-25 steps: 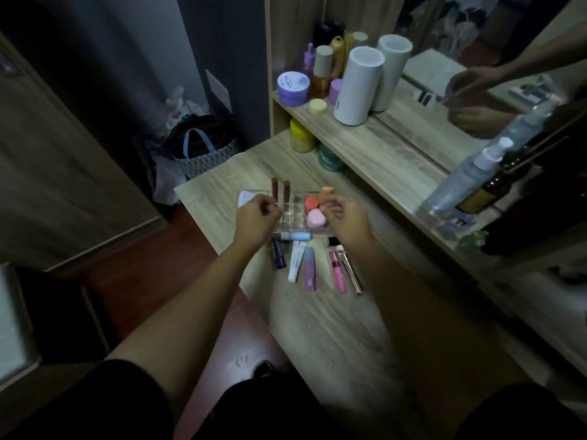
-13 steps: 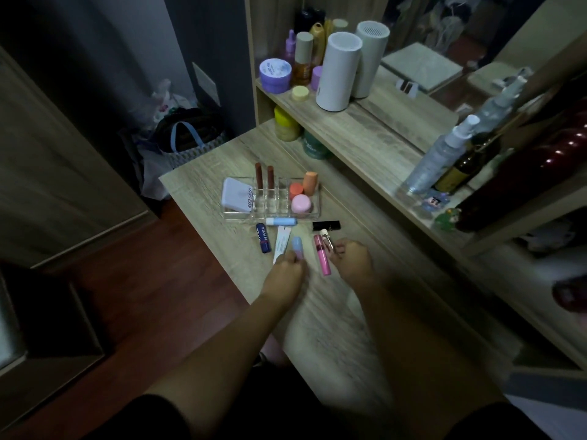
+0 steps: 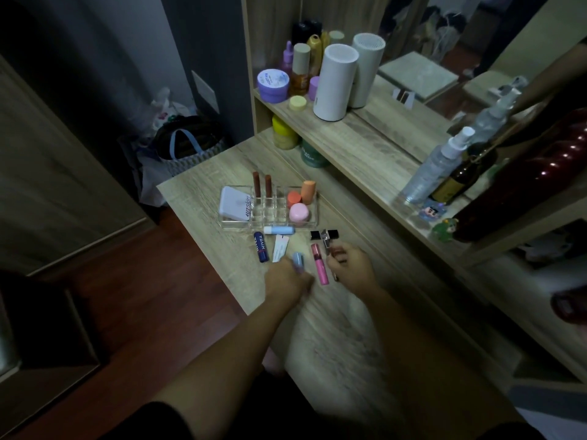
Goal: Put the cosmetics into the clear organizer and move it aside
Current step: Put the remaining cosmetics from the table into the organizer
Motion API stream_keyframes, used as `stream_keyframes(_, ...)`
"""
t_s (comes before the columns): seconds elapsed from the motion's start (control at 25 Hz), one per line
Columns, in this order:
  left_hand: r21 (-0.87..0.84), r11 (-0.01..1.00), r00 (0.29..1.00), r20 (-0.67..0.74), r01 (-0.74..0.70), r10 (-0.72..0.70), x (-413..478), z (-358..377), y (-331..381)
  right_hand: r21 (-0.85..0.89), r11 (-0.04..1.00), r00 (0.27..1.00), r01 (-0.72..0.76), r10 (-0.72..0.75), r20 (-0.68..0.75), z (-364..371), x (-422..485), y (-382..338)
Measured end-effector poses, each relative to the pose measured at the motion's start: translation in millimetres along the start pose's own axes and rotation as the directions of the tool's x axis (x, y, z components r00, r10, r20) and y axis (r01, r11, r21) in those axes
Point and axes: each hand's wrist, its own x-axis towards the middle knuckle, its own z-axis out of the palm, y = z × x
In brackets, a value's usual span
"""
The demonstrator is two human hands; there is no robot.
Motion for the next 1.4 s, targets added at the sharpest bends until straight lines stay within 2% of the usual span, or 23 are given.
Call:
stream_keyframes(0.12,-0.087,0.996,0.986,-0.168,-0.014,-0.001,16.1,-31.9,3.8,0.25,0.966,0.998,0.063,-0.053,-0.043,-1.4,16.7,-34.1)
stream_keyframes(0.2,-0.151,0.988,0.956,-0.294,-0.035,-0.011,34.4,-58.5,6.8,0.327,0.938,0.992,0.119,-0.096,-0.086,1.5,30.9,-63.1)
stream_keyframes(0.32,-0.26,0.959,0.936,-0.351,-0.108,0.01,59.3,-90.7,10.1,0.379,0.909,0.981,0.176,-0.129,-0.145,14.6,57.0,-95.2)
stream_keyframes(0.48,-0.272,0.954,0.915,-0.403,-0.124,0.004,89.3,-111.0,6.2,0.284,0.946,0.979,0.157,-0.11,-0.173,36.4,89.3,-108.6)
stream_keyframes(0.64,-0.251,0.959,0.918,-0.395,-0.135,0.026,107.9,-108.9,4.3,0.207,0.965,0.977,0.159,-0.124,-0.174,48.3,108.5,-107.8)
stream_keyframes(0.88,-0.08,0.979,0.915,-0.377,-0.188,0.145,116.4,-94.5,-0.3,0.099,0.98,0.976,0.174,-0.158,-0.152,61.9,120.7,-102.5)
stream_keyframes(1.04,-0.017,0.988,0.933,-0.333,-0.153,0.138,120.0,-83.9,-7.8,0.023,0.99,0.98,0.139,-0.134,-0.149,67.6,124.0,-98.3)
stream_keyframes(1.28,-0.05,0.991,0.946,-0.307,-0.124,0.103,120.4,-83.7,-8.7,-0.061,0.987,0.979,0.151,-0.158,-0.131,61.7,120.9,-103.3)
stream_keyframes(1.4,-0.123,0.981,0.937,-0.334,-0.15,0.101,110.1,-85.8,-6.7,-0.059,0.984,0.979,0.167,-0.172,-0.107,52.9,112.0,-103.8)
